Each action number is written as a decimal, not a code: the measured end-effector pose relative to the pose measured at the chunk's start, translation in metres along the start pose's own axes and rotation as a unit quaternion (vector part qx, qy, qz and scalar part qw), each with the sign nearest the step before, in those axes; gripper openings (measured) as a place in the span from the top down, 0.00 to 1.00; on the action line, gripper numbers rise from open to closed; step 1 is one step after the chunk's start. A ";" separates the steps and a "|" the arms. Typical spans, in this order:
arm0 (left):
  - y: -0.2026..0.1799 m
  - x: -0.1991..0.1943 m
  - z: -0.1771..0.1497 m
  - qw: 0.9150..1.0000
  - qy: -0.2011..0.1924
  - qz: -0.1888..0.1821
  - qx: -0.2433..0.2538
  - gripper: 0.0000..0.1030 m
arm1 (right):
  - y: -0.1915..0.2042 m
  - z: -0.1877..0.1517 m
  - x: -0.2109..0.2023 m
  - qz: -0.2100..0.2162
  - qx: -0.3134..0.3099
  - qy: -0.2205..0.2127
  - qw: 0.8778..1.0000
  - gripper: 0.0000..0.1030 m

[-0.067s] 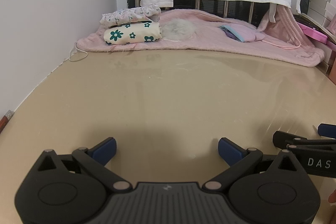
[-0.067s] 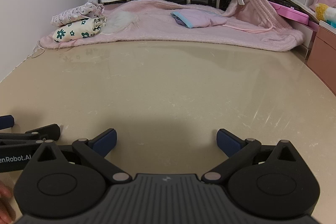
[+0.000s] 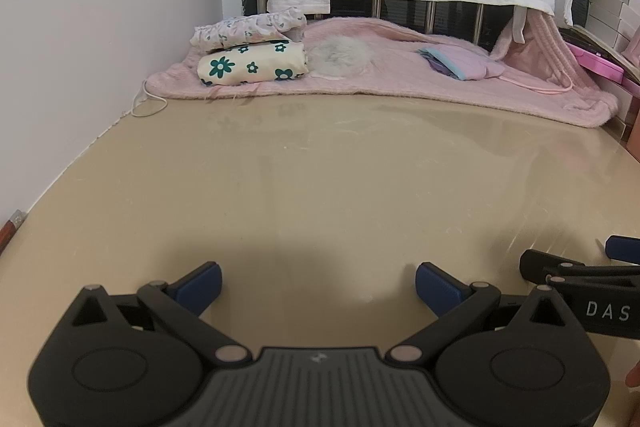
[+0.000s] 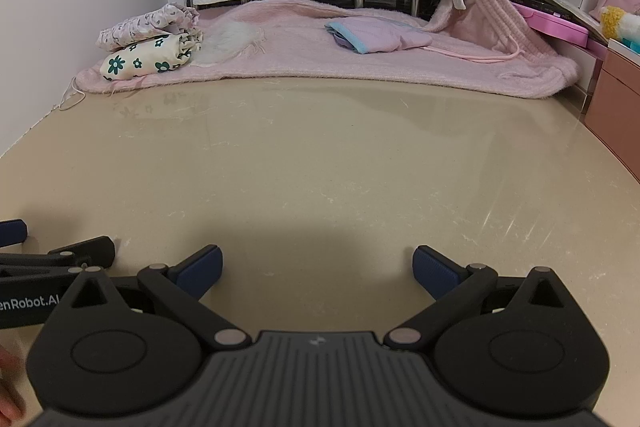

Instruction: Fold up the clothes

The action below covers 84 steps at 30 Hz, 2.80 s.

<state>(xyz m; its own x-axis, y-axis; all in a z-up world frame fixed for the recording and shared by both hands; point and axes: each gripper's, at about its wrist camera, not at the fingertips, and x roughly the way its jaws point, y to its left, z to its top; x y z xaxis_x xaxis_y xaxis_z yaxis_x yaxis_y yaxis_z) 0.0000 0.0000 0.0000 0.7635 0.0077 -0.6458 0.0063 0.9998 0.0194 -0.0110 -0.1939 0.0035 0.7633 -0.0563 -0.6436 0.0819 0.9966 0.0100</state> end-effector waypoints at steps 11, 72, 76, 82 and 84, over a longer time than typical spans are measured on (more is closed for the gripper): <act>0.000 0.000 0.000 1.000 0.000 0.000 0.000 0.00 | 0.000 -0.001 0.000 0.000 0.001 0.001 1.000 0.00; -0.002 0.001 0.000 1.000 0.000 0.002 -0.002 0.00 | 0.002 -0.001 0.000 -0.002 0.002 0.001 1.000 0.00; -0.004 0.002 0.001 1.000 0.000 0.002 -0.003 0.00 | 0.003 -0.001 0.001 -0.006 0.003 0.001 1.000 0.00; 0.001 0.002 0.002 1.000 0.000 0.001 -0.004 0.00 | 0.002 -0.001 0.001 -0.006 0.003 0.001 1.000 0.00; 0.000 0.002 0.002 1.000 0.000 0.001 -0.003 0.00 | 0.001 -0.001 0.000 -0.006 0.004 0.001 1.000 0.00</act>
<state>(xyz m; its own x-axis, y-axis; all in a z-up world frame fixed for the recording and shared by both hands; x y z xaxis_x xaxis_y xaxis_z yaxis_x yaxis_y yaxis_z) 0.0023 0.0004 0.0001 0.7633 0.0094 -0.6460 0.0014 0.9999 0.0163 -0.0113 -0.1925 0.0024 0.7614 -0.0675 -0.6447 0.0952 0.9954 0.0081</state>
